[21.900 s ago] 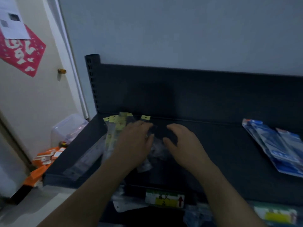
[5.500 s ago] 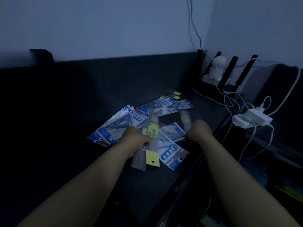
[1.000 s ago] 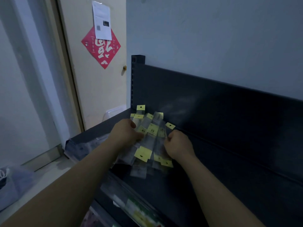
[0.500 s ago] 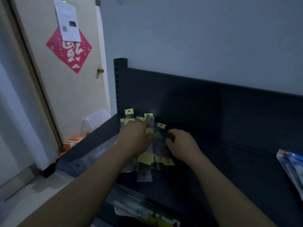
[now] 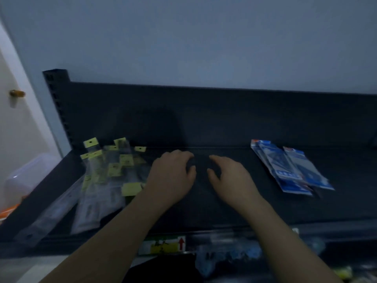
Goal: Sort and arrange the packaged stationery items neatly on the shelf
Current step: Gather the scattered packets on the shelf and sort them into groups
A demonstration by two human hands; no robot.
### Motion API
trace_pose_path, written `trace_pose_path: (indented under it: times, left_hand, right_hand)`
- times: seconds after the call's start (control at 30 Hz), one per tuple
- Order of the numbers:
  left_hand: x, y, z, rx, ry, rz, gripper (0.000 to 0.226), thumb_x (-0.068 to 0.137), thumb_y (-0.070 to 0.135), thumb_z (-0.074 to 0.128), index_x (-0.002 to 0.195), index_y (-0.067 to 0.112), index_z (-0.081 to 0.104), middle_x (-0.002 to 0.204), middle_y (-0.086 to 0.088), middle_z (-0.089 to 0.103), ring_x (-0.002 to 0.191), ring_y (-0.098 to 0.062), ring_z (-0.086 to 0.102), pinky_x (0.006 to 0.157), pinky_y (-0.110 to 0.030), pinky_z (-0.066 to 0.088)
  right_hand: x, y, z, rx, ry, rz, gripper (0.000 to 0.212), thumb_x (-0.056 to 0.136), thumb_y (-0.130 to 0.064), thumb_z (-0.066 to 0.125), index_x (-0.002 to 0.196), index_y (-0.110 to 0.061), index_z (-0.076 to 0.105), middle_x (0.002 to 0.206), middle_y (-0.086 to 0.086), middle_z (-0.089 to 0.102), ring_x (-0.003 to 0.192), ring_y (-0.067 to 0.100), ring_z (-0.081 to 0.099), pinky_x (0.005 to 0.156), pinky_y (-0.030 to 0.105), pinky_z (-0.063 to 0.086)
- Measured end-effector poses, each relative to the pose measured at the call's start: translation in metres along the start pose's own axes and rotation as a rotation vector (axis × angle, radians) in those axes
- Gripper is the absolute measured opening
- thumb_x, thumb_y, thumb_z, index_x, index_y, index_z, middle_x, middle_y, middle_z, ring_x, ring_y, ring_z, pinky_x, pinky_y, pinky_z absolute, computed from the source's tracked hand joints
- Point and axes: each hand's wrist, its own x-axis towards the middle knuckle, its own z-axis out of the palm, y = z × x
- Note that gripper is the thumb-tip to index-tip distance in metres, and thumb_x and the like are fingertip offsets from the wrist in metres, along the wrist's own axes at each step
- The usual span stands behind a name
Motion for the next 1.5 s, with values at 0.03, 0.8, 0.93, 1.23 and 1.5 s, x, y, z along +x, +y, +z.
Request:
trace_pose_path:
  times: [0.03, 0.8, 0.93, 1.23, 1.5]
  left_hand:
    - [0.001, 0.010, 0.004, -0.019, -0.006, 0.028, 0.039, 0.094, 0.036, 0.048, 0.131, 0.023, 0.054, 0.122, 0.001, 0.060, 0.113, -0.021, 0.053, 0.096, -0.036, 0.043]
    - [0.044, 0.349, 0.155, -0.333, -0.162, 0.398, 0.032, 0.094, 0.032, 0.051, 0.123, 0.021, 0.060, 0.113, 0.003, 0.064, 0.104, -0.015, 0.057, 0.090, -0.035, 0.048]
    - [0.055, 0.398, 0.184, -0.315, -0.198, 0.413, 0.034, 0.094, 0.034, 0.049, 0.125, 0.022, 0.058, 0.114, 0.003, 0.063, 0.105, -0.016, 0.056, 0.089, -0.036, 0.048]
    - [0.109, 0.470, 0.234, -0.256, -0.268, 0.449, 0.037, 0.096, 0.035, 0.048, 0.129, 0.021, 0.055, 0.119, 0.002, 0.061, 0.108, -0.015, 0.056, 0.091, -0.036, 0.048]
    - [0.179, 0.526, 0.285, -0.247, -0.307, 0.504, 0.035, 0.095, 0.035, 0.048, 0.127, 0.021, 0.056, 0.120, 0.003, 0.061, 0.108, -0.015, 0.055, 0.089, -0.033, 0.048]
  right_hand:
    - [-0.007, 0.007, -0.007, -0.015, 0.012, 0.028, 0.040, 0.094, -0.026, 0.051, 0.133, -0.015, 0.052, 0.131, 0.005, 0.057, 0.116, 0.020, 0.055, 0.096, 0.031, 0.043]
    - [-0.144, 0.282, -0.219, -0.217, 0.139, 0.475, 0.043, 0.098, -0.030, 0.046, 0.139, -0.016, 0.046, 0.137, 0.005, 0.053, 0.117, 0.022, 0.055, 0.094, 0.034, 0.047]
    - [-0.157, 0.325, -0.246, -0.215, 0.133, 0.522, 0.042, 0.098, -0.029, 0.046, 0.138, -0.016, 0.046, 0.137, 0.004, 0.053, 0.116, 0.021, 0.055, 0.092, 0.036, 0.049]
    - [-0.150, 0.413, -0.276, -0.189, 0.178, 0.570, 0.035, 0.097, -0.027, 0.048, 0.129, -0.017, 0.055, 0.125, 0.006, 0.061, 0.106, 0.023, 0.060, 0.086, 0.039, 0.051]
    - [-0.114, 0.498, -0.301, -0.225, 0.212, 0.658, 0.027, 0.092, -0.028, 0.051, 0.115, -0.020, 0.062, 0.113, 0.004, 0.066, 0.102, 0.023, 0.061, 0.083, 0.039, 0.051]
